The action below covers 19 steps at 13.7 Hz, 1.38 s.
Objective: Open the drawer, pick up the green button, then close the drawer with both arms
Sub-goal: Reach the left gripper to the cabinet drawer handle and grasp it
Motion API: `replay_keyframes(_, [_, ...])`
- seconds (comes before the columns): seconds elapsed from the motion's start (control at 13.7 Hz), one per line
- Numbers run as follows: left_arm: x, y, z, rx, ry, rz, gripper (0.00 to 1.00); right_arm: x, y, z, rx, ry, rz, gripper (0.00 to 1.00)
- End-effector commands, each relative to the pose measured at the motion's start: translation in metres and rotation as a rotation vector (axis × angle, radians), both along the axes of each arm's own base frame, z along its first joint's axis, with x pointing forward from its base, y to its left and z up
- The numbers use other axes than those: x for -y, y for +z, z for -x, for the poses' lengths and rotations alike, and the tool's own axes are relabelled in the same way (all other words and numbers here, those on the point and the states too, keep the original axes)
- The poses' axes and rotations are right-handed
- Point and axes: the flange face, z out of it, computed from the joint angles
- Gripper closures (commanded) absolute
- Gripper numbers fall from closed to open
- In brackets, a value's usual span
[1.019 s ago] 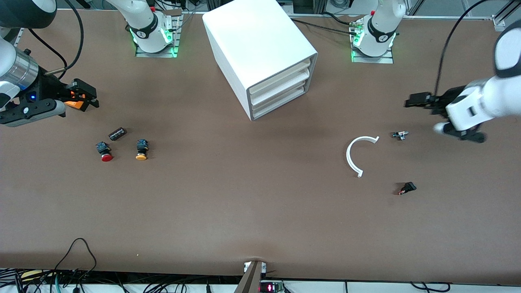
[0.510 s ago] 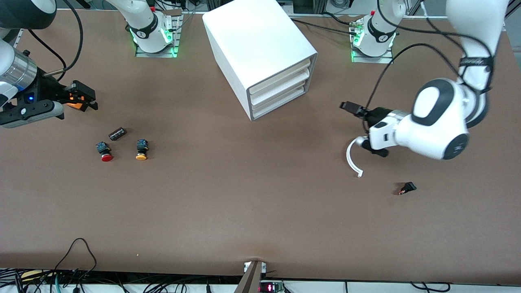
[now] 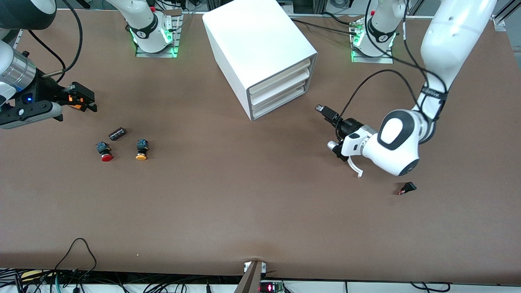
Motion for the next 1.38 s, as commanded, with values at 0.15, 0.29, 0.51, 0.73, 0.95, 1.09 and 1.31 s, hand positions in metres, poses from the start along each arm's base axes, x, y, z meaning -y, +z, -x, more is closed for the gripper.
replay_keyframes(0.15, [0.056, -0.055, 0.043, -0.032, 0.047, 0.183, 0.15, 0.001, 0.004, -0.004, 0.004, -0.003, 0.018, 0.00])
replay_keyframes(0.29, [0.081, -0.086, 0.060, -0.053, 0.052, 0.268, 0.17, 0.000, 0.003, -0.004, 0.003, -0.001, 0.018, 0.00])
replay_keyframes(0.51, [0.099, -0.108, 0.073, -0.049, 0.079, 0.360, 0.22, 0.000, 0.002, -0.006, 0.009, -0.003, 0.017, 0.00])
replay_keyframes(0.73, [0.105, -0.111, 0.076, -0.056, 0.090, 0.367, 0.28, -0.001, 0.002, -0.006, 0.010, 0.000, 0.015, 0.00])
replay_keyframes(0.95, [0.120, -0.115, 0.087, -0.046, 0.079, 0.409, 0.35, 0.000, 0.002, -0.007, 0.010, 0.001, 0.017, 0.00])
replay_keyframes(1.09, [0.126, -0.127, 0.094, -0.040, 0.084, 0.434, 0.37, 0.002, 0.002, -0.009, 0.025, -0.003, 0.013, 0.00])
replay_keyframes(1.31, [0.132, -0.144, 0.104, -0.043, 0.109, 0.468, 0.40, 0.000, -0.007, -0.020, 0.055, 0.002, 0.011, 0.00])
